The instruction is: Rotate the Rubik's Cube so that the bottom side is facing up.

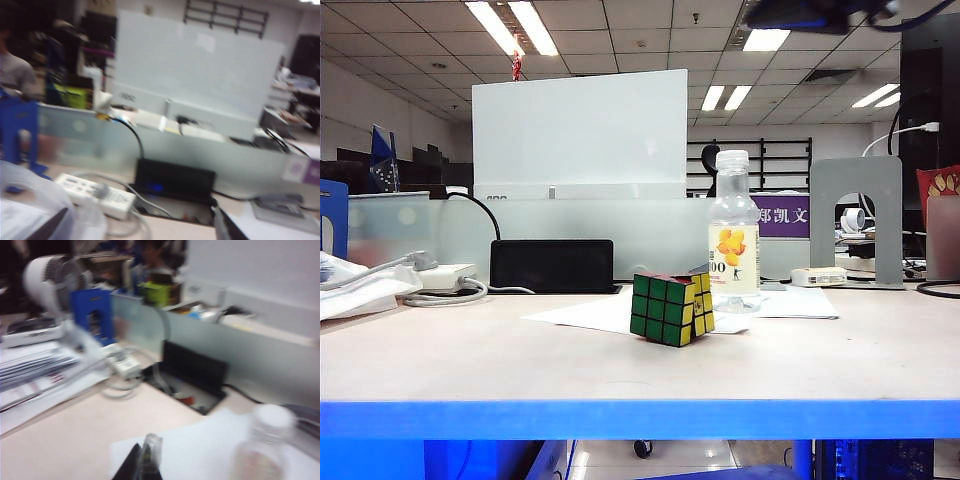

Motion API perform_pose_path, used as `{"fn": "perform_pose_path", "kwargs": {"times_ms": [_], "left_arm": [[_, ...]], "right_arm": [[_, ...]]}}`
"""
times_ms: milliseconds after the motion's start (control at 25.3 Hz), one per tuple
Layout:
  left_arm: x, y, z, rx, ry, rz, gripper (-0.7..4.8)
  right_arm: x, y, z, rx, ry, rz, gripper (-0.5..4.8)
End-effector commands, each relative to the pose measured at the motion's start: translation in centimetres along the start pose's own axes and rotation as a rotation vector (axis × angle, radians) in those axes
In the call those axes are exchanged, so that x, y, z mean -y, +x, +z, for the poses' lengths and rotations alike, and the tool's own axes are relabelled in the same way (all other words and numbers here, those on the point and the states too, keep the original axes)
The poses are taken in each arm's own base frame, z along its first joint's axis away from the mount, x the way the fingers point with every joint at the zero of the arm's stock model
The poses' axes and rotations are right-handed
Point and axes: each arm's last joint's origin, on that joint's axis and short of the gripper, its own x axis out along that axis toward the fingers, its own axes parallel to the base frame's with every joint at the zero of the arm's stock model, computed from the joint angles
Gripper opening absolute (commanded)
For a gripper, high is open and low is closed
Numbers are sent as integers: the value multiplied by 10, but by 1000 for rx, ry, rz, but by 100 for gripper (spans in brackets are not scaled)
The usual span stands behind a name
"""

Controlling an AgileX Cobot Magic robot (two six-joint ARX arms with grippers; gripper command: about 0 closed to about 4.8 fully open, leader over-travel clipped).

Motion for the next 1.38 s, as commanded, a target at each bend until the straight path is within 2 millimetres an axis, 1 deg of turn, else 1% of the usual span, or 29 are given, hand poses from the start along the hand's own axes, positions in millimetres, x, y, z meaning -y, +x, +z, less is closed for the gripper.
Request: {"fn": "perform_pose_path", "kwargs": {"times_ms": [40, 198, 316, 474, 632, 790, 909, 1027, 1225, 1383], "left_arm": [[-10, -9, -10, -32, -1, 23, 370], [-15, -22, -24, -57, -9, 37, 370], [-19, -31, -30, -51, -41, 54, 362], [-28, -46, -37, -2, -71, 192, 362], [-34, -62, -49, -4, -96, 205, 362], [-40, -75, -64, -41, -137, 246, 362], [-44, -83, -74, -47, -156, 264, 362], [-46, -89, -79, -44, -158, 266, 362], [-49, -96, -89, -80, -147, 269, 362], [-50, -97, -108, -179, -128, 229, 362]], "right_arm": [[2, -11, -6, 26, -8, -67, -8], [1, -22, -20, 17, 22, -95, -8], [-1, -28, -28, 4, 29, -109, -8], [-5, -39, -31, 36, 28, -137, -8], [-9, -52, -38, 70, 29, -184, -8], [-13, -64, -56, 58, 64, -223, -8], [-16, -72, -67, 76, 84, -232, -8], [-18, -80, -74, 107, 107, -268, -8], [-20, -85, -78, 113, 107, -294, -8], [-20, -86, -79, 113, 109, -295, -8]]}}
